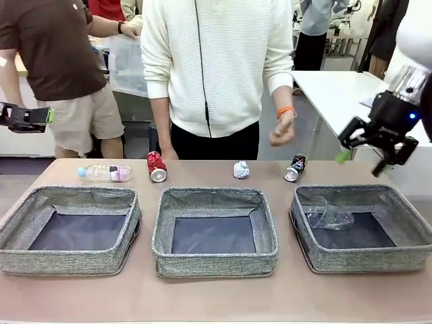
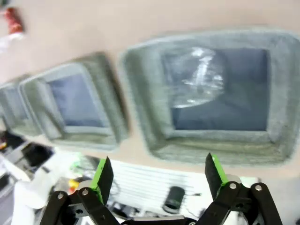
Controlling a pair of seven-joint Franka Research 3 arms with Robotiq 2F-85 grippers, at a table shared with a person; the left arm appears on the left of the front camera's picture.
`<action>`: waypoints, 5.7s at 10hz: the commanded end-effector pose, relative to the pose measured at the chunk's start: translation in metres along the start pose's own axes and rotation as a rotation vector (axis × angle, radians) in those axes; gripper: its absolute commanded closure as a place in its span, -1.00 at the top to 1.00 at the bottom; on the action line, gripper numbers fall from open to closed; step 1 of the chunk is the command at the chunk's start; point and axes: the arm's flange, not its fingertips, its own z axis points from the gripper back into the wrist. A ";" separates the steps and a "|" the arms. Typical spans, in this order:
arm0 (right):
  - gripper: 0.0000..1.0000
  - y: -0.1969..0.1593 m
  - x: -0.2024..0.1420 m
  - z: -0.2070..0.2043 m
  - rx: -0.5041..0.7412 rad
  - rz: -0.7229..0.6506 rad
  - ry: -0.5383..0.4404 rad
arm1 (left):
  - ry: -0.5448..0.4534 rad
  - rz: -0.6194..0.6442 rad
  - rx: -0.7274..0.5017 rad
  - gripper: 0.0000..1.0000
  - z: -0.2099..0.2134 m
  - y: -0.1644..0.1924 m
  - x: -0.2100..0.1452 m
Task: Sort the waste into the appropriate baskets.
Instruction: Place the picked waste into the Fabric basket indicated by the person, then pick up the waste item pointed out by the person.
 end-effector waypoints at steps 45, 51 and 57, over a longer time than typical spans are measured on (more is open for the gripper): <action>1.00 0.059 0.004 0.038 1.093 0.139 0.121 | 0.329 -0.240 0.828 1.00 0.106 0.044 0.066; 1.00 0.059 0.004 0.038 1.093 0.139 0.121 | 1.172 -0.562 0.913 1.00 0.125 0.150 0.114; 1.00 0.059 0.004 0.038 1.093 0.139 0.121 | 1.352 -0.586 0.887 1.00 0.100 0.226 0.138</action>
